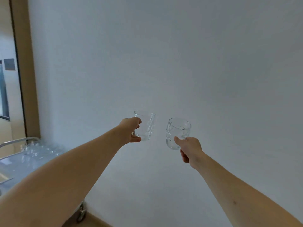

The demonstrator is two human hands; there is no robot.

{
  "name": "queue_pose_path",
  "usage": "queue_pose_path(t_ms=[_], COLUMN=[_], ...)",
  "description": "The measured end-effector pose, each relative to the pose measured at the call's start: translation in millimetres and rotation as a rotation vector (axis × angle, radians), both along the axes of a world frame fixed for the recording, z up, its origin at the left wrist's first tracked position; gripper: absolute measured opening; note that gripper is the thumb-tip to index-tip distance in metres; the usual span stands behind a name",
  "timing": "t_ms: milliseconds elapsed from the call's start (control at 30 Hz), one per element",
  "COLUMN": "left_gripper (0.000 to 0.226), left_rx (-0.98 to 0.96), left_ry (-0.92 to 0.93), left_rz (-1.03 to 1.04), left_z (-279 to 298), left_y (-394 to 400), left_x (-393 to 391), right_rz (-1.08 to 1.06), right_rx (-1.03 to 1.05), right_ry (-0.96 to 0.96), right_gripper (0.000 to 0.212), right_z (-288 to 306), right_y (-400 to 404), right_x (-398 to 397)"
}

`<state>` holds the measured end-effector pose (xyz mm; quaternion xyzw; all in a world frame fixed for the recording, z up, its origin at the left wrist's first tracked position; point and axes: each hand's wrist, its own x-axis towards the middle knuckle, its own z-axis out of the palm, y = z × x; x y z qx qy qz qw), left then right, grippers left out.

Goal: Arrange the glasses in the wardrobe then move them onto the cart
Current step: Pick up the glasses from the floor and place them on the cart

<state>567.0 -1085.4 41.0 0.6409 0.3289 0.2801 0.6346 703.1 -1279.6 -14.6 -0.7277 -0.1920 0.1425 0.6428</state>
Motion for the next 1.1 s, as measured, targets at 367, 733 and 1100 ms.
queue_pose_path(t_ms=[367,733,1100], left_gripper=[0.016,0.010,0.013], left_rx=[-0.081,-0.181,-0.256], left_ry=[0.036,0.066,0.099], left_rz=[0.293,0.658,0.972], left_z=[-33.2,-83.6,-128.3], left_y=[197.5,337.0,453.6], left_x=[-140.3,-239.5,-290.9], right_rz=[0.304,0.653,0.944], right_rx=[-0.055,-0.142,-0.241], right_ry=[0.040,0.051,0.092], right_gripper=[0.034,0.028,0.031], right_z=[-26.4,-74.8,-116.9], right_y=[250.9,460.7,649.6], right_x=[-94.8,-158.4,-195.7])
